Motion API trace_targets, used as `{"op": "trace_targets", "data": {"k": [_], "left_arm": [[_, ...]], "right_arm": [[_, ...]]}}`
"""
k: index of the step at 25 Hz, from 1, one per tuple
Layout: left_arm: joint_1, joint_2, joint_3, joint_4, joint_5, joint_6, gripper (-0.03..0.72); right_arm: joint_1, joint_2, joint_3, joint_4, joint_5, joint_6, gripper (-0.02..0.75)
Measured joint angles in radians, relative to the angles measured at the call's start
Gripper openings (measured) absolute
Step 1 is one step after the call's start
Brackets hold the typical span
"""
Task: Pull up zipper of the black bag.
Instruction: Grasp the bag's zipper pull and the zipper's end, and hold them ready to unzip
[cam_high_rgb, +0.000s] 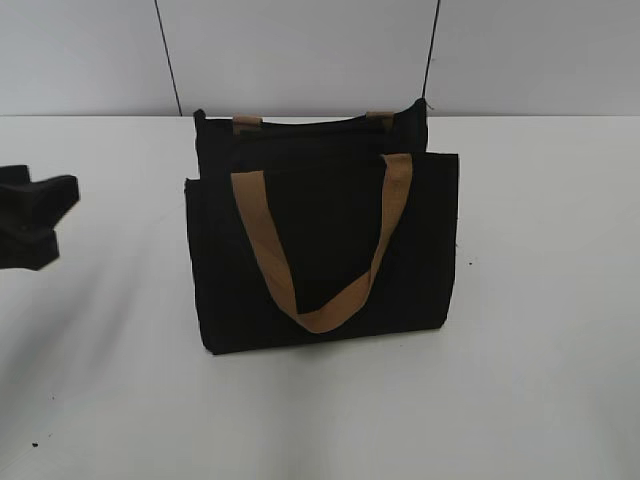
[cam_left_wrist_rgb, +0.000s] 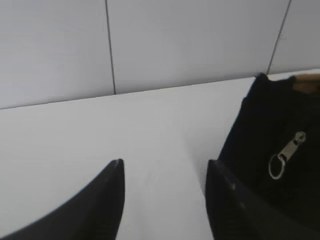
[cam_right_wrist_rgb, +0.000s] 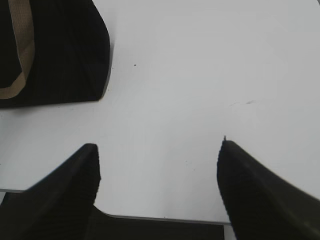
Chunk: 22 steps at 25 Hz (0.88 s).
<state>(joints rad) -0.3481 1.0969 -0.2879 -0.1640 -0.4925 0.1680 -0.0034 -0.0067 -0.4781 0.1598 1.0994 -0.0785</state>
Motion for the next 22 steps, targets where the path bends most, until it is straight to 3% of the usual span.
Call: {"op": "trace_targets", "data": {"k": [5,13,17,22], "left_arm": [[-0.008,0.241,0.000,0.288,-0.188,-0.205,0.363],[0.020,0.591,-0.004,0.562,-0.490,-0.292,0.318],[0.074,0.722,-0.041,0.678,-0.598,-0.333,0.313],[0.107,0.843,-0.104,0.724,-0.701,-0.355,0.312]], "right_arm": [[0.000,0.000,0.000,0.000,0.000,0.000,0.559],[0.000,0.000,0.000,0.000,0.000,0.000,0.559],[0.000,0.000,0.000,0.000,-0.001,0.000,0.559],[0.000,0.000,0.000,0.000,-0.001,0.000,0.559]]}}
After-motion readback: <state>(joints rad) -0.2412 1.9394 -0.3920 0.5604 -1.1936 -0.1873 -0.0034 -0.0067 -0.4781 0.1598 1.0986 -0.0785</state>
